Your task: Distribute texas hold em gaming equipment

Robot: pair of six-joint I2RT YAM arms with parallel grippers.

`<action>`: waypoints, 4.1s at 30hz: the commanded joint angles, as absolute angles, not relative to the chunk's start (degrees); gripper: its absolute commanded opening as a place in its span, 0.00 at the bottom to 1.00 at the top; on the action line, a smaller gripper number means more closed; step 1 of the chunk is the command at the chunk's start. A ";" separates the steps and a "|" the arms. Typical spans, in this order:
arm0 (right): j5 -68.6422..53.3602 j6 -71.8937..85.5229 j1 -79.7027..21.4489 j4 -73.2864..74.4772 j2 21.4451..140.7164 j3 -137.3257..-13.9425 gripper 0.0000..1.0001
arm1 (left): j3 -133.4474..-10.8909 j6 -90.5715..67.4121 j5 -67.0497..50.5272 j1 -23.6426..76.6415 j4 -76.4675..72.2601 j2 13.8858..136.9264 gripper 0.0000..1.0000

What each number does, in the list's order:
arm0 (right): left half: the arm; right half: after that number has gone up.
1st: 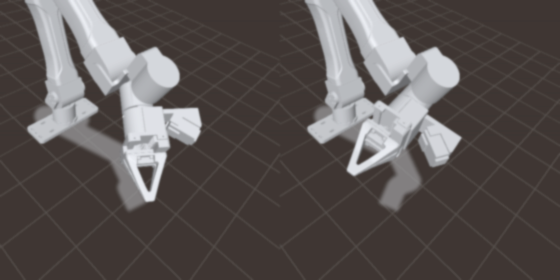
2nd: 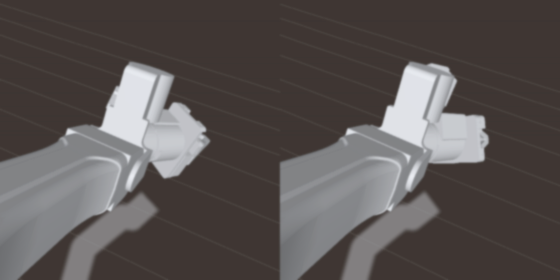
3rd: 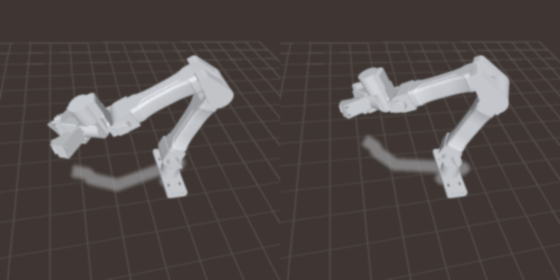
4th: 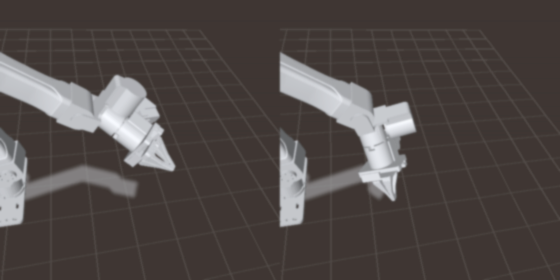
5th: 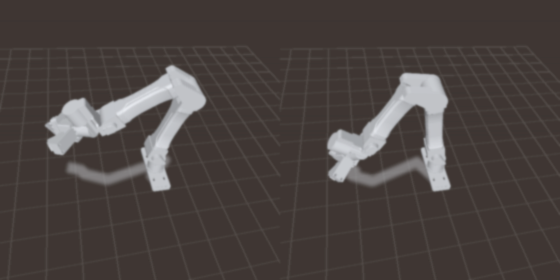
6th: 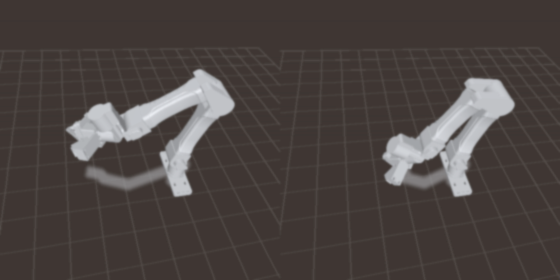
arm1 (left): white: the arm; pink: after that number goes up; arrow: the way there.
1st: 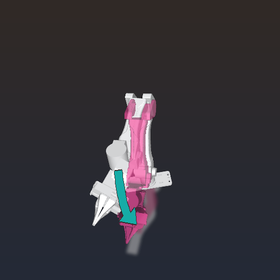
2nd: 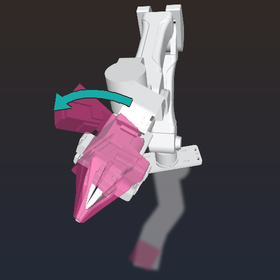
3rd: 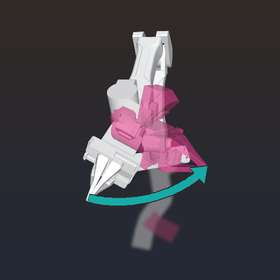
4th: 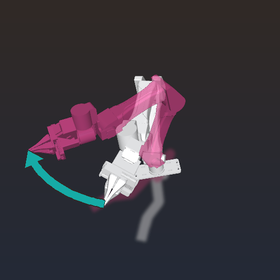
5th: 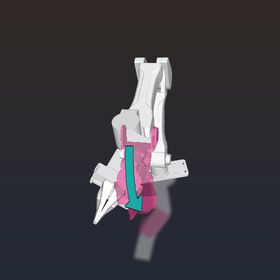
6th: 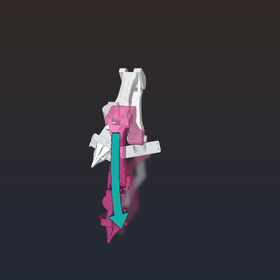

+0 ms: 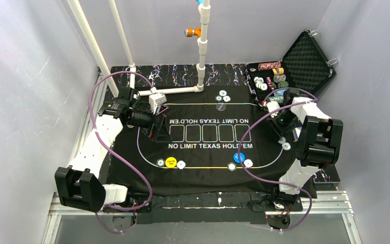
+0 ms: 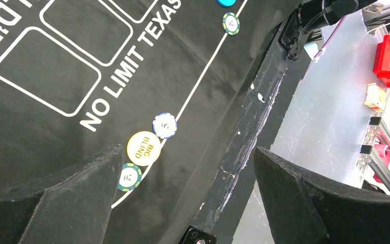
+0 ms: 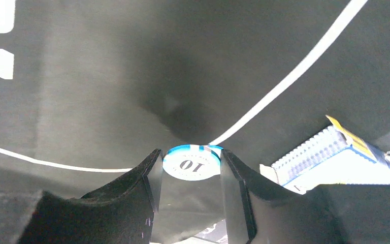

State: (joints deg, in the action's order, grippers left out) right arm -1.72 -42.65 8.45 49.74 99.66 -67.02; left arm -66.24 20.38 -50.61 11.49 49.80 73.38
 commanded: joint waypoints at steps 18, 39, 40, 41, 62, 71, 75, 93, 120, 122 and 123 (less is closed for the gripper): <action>-7.17 -33.98 -27.91 57.18 86.09 -60.25 0.40 | -66.42 20.34 -53.53 11.69 51.29 71.05 0.99; -2.74 -39.12 -47.72 55.15 87.27 -52.50 0.42 | -66.43 19.95 -52.91 11.68 51.33 71.24 0.99; -2.91 -39.01 -47.80 54.88 87.79 -52.82 0.42 | -66.41 19.95 -52.91 11.64 51.33 71.26 0.99; -3.02 -38.90 -47.92 54.72 88.61 -53.16 0.43 | -66.52 19.92 -52.87 11.68 51.35 71.29 0.99; -7.45 -40.12 -43.16 57.42 86.48 -57.93 0.63 | -66.56 20.22 -52.22 11.69 51.73 71.36 0.99; -6.19 -47.48 4.92 59.13 85.76 -65.59 0.67 | -66.84 20.74 -51.70 11.69 52.22 71.28 0.99; -3.84 -47.43 17.25 57.63 90.42 -67.04 0.71 | -66.92 20.78 -51.93 11.69 52.34 71.30 0.99; -1.08 -38.74 17.85 45.75 94.55 -61.36 0.78 | -66.97 20.70 -52.12 11.69 51.93 72.03 0.99; -0.24 -36.84 14.98 37.65 97.14 -52.87 0.67 | -66.97 20.58 -51.77 11.71 51.75 72.18 0.99; -0.22 -36.89 14.86 37.47 96.30 -51.58 0.66 | -66.93 20.56 -51.77 11.69 51.68 72.19 0.99; -0.25 -36.71 14.78 37.44 96.04 -51.06 0.65 | -66.99 20.53 -51.79 11.65 51.68 72.16 0.99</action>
State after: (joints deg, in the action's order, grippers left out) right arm -0.71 -36.75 15.00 38.68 95.04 -55.94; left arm -66.24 20.12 -51.00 11.49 50.98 72.66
